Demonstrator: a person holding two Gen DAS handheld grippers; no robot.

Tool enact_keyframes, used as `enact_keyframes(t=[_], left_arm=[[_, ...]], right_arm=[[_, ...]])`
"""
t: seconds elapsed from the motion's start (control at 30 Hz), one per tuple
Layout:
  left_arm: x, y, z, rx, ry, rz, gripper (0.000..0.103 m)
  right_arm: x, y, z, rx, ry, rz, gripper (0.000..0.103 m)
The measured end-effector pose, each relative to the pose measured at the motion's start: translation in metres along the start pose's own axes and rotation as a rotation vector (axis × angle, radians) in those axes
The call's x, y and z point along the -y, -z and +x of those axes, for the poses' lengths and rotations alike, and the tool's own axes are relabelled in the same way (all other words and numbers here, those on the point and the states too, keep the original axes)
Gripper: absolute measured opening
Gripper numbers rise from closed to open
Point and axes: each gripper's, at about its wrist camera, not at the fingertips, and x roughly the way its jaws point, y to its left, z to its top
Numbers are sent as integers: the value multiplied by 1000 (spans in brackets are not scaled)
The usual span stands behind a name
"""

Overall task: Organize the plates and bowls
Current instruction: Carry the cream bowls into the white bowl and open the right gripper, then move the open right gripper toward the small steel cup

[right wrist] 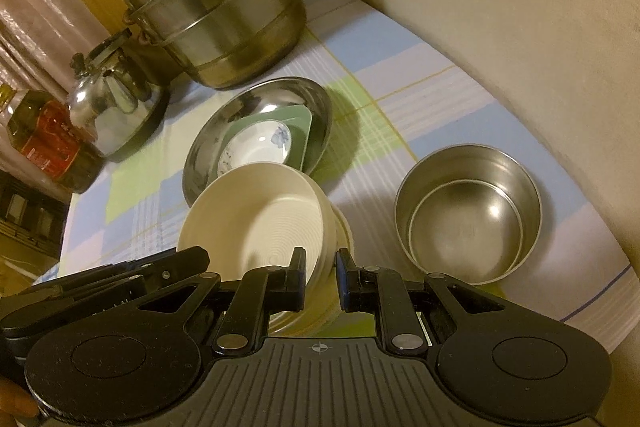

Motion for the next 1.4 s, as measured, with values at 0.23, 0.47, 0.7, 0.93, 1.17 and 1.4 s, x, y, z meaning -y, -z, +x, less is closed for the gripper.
enact_keyframes(t=[0.23,0.47,0.7,0.93,1.17,1.4], left_arm=[[-2,1,4,-12,-10,0,13],[-3,3,7,-30,-14,-14,14],[-1,3,2,-15,-14,-16,15],[6,4,-28,40,-28,-5,19],[13,24,-70,68,-76,14,25],[19,62,-106,56,-120,2,27]], right_arm=[[2,0,5,-12,-4,-1,17],[3,1,9,-25,-2,-2,17],[3,0,6,-22,-5,-13,18],[2,8,-17,32,-20,-32,49],[2,25,-51,77,-50,-42,58],[2,56,-84,82,-71,-60,72]])
